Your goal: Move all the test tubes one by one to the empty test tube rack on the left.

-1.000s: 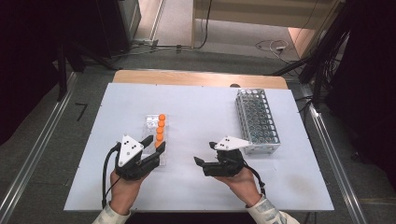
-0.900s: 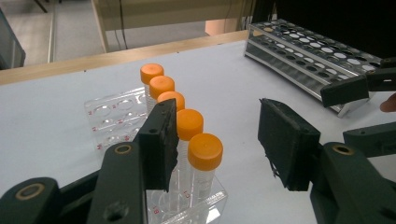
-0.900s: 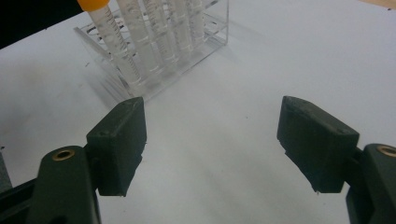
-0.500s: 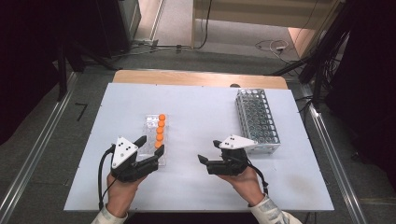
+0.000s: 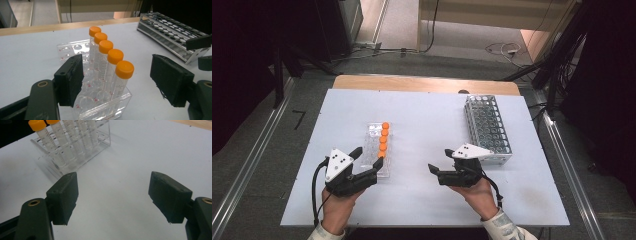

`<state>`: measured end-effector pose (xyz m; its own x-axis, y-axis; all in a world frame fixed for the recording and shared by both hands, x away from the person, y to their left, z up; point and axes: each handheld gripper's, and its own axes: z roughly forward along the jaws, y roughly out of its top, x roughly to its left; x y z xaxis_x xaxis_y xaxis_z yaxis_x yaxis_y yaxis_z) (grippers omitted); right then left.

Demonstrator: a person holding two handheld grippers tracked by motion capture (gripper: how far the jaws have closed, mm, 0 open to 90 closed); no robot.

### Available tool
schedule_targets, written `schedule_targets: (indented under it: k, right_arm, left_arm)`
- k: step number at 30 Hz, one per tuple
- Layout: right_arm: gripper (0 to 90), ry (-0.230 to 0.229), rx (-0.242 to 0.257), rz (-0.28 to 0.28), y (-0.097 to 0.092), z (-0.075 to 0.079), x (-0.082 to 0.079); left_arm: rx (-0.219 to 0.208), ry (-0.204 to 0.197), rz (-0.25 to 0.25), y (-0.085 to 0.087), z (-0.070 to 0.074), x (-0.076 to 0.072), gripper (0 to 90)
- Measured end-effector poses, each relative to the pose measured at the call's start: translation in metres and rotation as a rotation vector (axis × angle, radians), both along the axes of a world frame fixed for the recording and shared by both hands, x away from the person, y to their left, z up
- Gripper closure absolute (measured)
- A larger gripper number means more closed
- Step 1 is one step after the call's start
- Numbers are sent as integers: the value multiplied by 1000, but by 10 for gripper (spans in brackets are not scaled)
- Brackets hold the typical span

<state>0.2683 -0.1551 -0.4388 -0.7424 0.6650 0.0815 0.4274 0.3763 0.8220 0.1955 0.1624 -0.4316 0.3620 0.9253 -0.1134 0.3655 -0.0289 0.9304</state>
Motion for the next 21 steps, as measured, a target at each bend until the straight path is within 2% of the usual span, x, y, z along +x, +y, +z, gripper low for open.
schedule_targets:
  k: [11,21]
  right_arm:
    - [226,-12,16,-21,-11,2,1]
    - [226,-24,29,-46,-24,4,0]
  left_arm:
    - [-9,3,23,8,-4,-2,228]
    - [-17,-7,75,21,-6,-2,196]
